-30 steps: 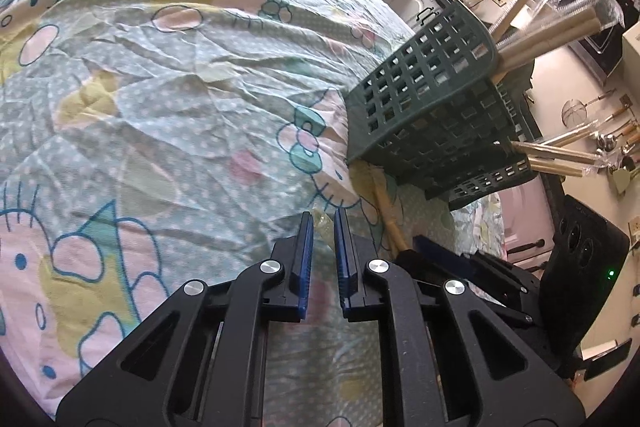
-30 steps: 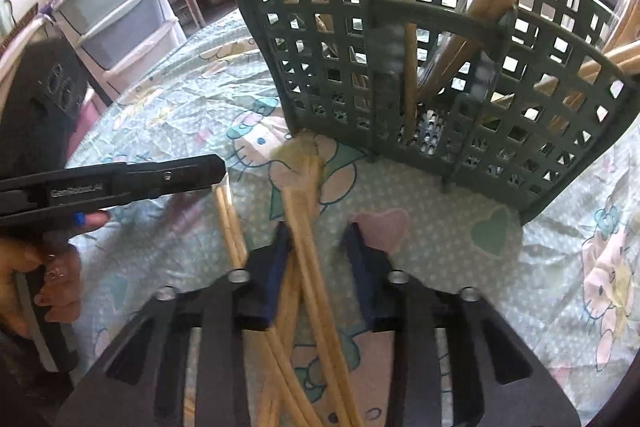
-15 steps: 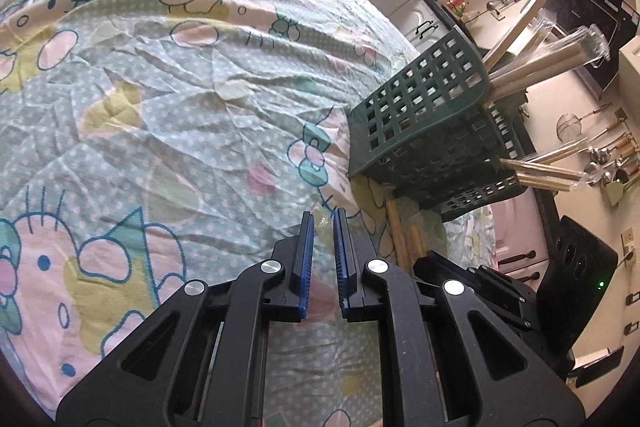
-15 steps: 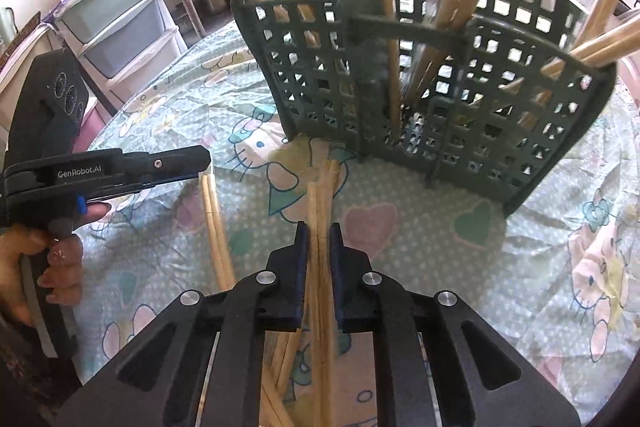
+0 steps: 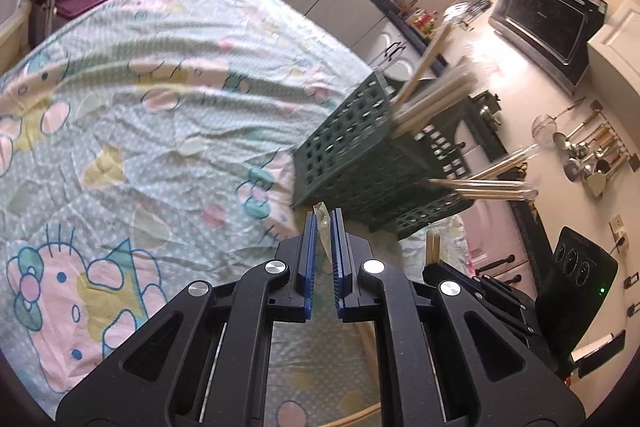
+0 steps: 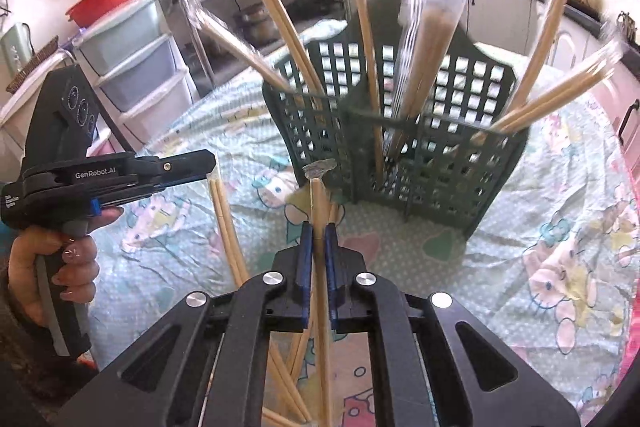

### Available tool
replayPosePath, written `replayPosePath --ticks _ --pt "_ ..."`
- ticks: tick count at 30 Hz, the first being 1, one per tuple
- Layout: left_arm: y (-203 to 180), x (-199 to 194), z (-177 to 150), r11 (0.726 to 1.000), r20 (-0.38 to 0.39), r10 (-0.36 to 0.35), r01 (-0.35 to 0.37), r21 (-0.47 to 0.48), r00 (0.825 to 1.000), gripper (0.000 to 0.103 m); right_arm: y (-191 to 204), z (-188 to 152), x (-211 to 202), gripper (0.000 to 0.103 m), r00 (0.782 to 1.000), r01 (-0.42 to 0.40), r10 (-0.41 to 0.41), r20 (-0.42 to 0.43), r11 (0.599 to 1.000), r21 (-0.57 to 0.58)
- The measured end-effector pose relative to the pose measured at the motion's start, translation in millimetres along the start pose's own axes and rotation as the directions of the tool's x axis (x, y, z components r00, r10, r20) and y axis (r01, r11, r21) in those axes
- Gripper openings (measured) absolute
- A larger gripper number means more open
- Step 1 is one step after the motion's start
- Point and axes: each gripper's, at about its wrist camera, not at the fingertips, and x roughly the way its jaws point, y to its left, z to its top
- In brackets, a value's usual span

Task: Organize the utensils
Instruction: 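Lift both held chopsticks up toward the green caddy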

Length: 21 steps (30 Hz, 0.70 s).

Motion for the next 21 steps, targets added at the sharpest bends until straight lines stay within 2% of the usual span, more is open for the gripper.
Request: replayPosePath --ticks 14,21 --pt "-45 -25 5 0.994 0.076 -0.075 0.069 0.085 0.994 0.003 7 10 -44 0.006 0.992 0.002 -0.002 0.123 1.000 0.002" --pt "-76 -43 13 0.982 0.126 -0.118 0.097 0.160 0.985 0.003 12 16 -63 0.006 0.975 -0.002 0.005 0.221 1.000 -0.013"
